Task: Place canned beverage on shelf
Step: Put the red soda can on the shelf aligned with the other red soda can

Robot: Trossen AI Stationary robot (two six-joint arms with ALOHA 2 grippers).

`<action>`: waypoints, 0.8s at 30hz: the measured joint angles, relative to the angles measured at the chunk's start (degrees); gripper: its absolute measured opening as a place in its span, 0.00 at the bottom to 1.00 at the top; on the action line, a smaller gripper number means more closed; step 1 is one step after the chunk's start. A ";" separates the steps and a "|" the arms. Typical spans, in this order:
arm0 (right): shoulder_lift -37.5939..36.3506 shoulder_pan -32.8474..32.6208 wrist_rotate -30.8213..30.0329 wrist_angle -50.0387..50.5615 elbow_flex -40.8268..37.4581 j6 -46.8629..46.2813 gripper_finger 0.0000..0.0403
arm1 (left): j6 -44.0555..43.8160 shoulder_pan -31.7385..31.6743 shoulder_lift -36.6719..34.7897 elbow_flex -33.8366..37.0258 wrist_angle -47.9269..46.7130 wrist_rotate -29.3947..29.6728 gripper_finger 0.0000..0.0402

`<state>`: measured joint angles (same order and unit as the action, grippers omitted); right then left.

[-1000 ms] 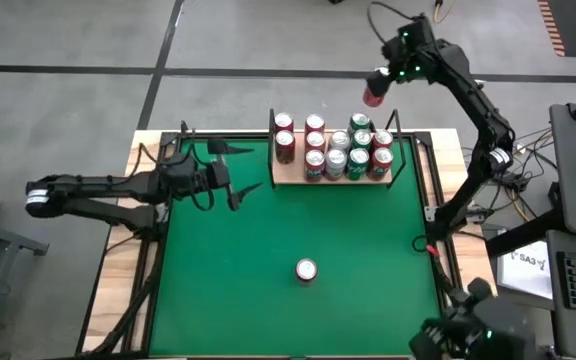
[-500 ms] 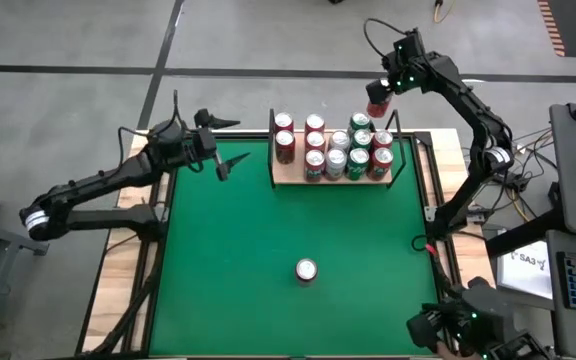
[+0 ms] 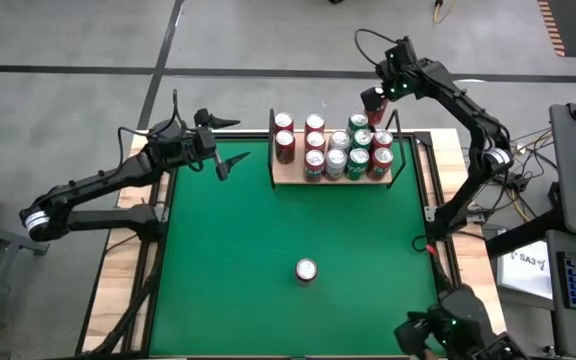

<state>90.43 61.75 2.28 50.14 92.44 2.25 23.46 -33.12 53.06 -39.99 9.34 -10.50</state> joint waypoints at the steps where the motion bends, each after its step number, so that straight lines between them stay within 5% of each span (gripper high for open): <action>1: -0.02 -0.38 -0.62 0.12 0.00 -0.14 0.69 | 0.00 0.00 0.00 0.00 0.01 0.00 0.99; 14: -0.74 -2.63 -3.22 0.87 -1.98 1.74 0.70 | 0.67 0.00 0.07 0.02 -0.04 0.00 0.99; 24: -9.12 -3.27 -3.80 -9.16 -14.39 1.78 0.70 | 1.92 0.00 0.07 0.02 0.62 0.00 0.99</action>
<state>81.32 58.49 -1.53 40.98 78.06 4.03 25.39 -33.12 53.12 -39.97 9.96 -10.50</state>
